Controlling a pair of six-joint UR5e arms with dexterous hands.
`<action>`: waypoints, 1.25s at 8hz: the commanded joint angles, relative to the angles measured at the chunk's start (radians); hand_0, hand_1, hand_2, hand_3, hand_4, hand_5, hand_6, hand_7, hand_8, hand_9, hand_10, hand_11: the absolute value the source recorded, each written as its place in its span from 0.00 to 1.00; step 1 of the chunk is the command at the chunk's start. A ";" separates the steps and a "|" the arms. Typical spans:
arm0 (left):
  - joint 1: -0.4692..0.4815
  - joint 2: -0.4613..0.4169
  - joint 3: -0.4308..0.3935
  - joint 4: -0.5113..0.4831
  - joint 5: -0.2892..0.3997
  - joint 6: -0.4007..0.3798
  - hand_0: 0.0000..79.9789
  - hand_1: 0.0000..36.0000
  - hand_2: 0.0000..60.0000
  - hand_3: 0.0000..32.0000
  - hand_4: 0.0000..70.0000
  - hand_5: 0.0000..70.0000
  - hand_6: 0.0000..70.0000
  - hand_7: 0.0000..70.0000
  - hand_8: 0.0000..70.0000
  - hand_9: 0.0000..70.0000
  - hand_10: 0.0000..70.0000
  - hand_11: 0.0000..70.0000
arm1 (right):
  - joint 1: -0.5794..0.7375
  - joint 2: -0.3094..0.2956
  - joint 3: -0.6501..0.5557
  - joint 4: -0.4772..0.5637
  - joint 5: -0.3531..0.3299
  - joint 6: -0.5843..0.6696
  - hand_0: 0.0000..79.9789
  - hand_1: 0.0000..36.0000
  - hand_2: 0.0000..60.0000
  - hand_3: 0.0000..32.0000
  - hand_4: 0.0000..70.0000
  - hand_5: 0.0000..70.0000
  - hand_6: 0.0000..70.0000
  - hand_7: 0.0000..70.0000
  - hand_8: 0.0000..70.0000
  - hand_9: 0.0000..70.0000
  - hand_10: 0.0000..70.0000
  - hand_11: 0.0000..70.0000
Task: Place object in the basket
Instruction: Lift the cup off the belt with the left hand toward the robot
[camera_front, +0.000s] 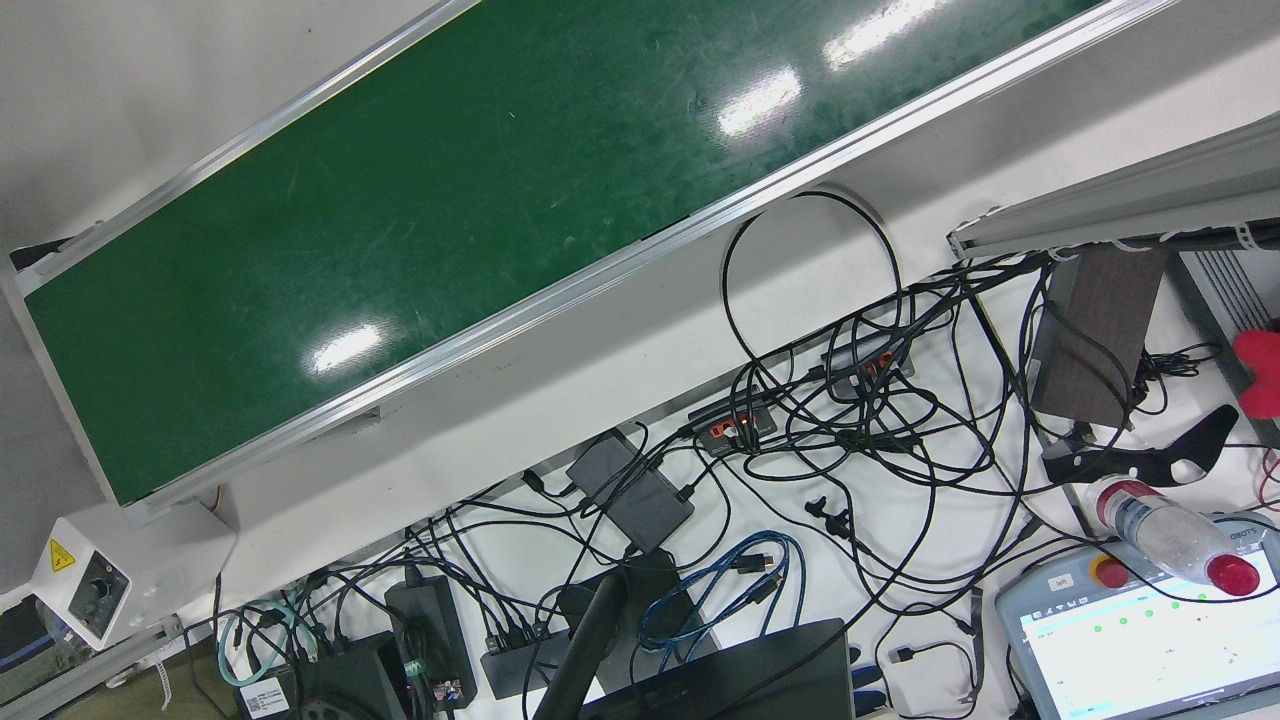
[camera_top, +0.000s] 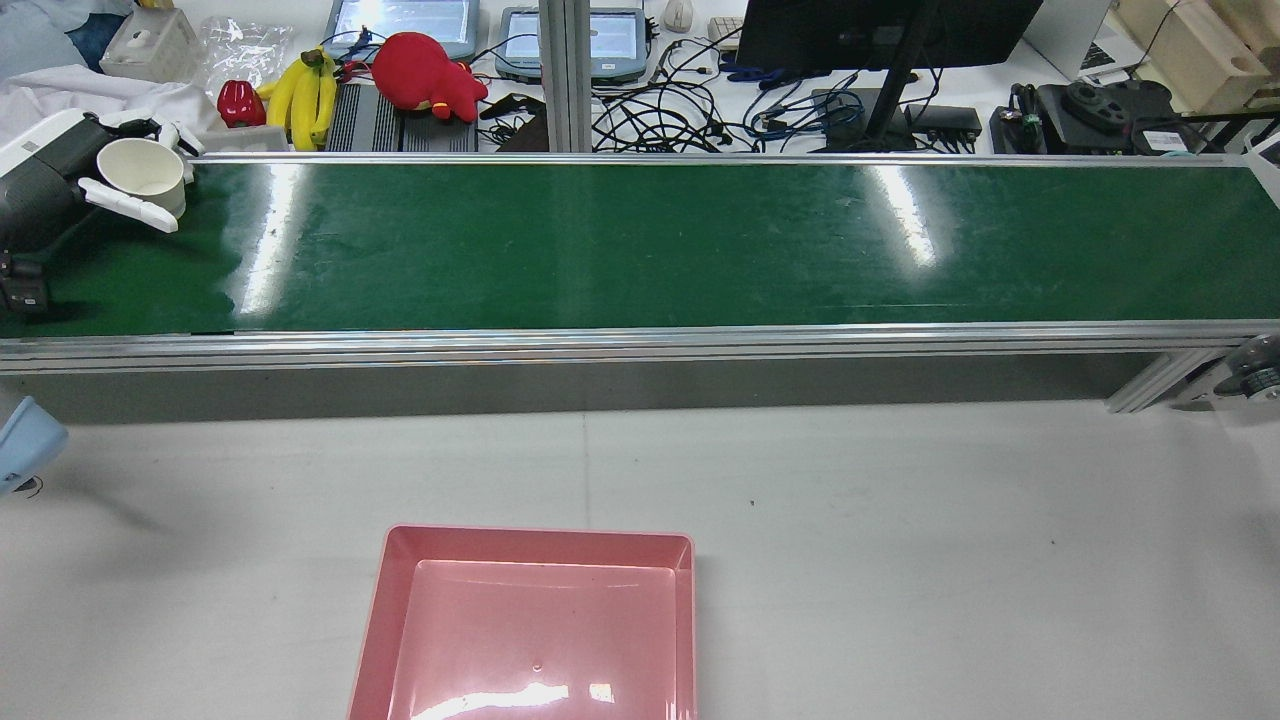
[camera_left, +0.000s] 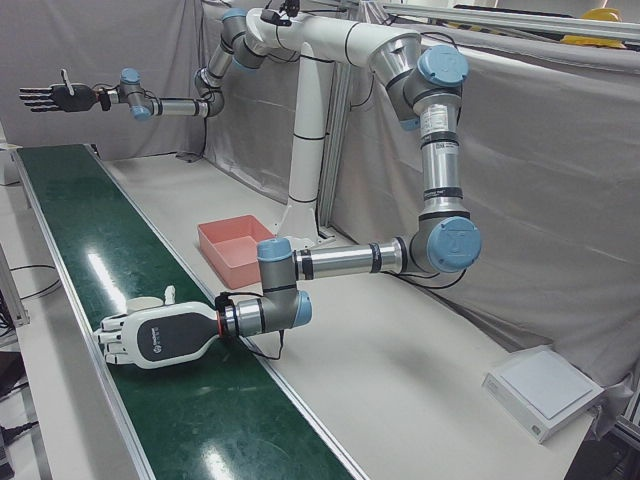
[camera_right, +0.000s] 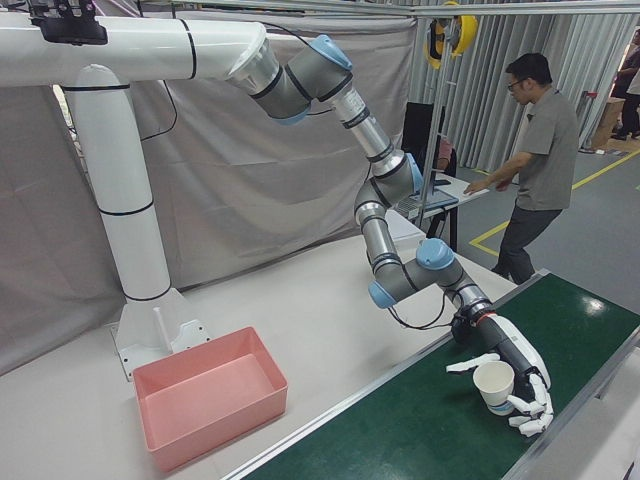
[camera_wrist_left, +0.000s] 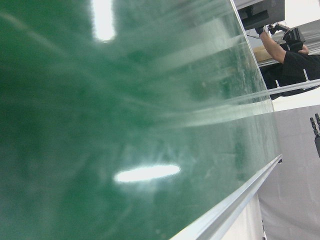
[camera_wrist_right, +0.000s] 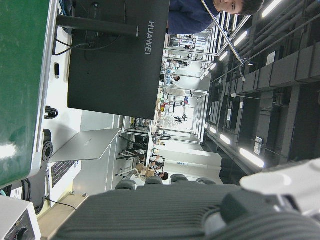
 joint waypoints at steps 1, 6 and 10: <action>-0.008 -0.009 -0.005 0.019 0.000 -0.003 0.63 0.22 0.12 0.00 0.67 1.00 0.50 0.84 0.67 0.92 0.52 0.74 | 0.000 0.000 0.002 0.000 0.000 0.000 0.00 0.00 0.00 0.00 0.00 0.00 0.00 0.00 0.00 0.00 0.00 0.00; -0.016 -0.003 -0.165 0.101 0.036 -0.056 0.63 0.23 0.13 0.00 0.58 1.00 0.46 0.79 0.66 0.91 0.53 0.74 | 0.002 0.000 0.005 0.000 0.000 0.000 0.00 0.00 0.00 0.00 0.00 0.00 0.00 0.00 0.00 0.00 0.00 0.00; 0.036 0.003 -0.349 0.203 0.156 -0.058 0.63 0.24 0.09 0.00 0.53 1.00 0.43 0.78 0.65 0.90 0.54 0.76 | 0.002 0.000 0.005 0.000 0.000 0.000 0.00 0.00 0.00 0.00 0.00 0.00 0.00 0.00 0.00 0.00 0.00 0.00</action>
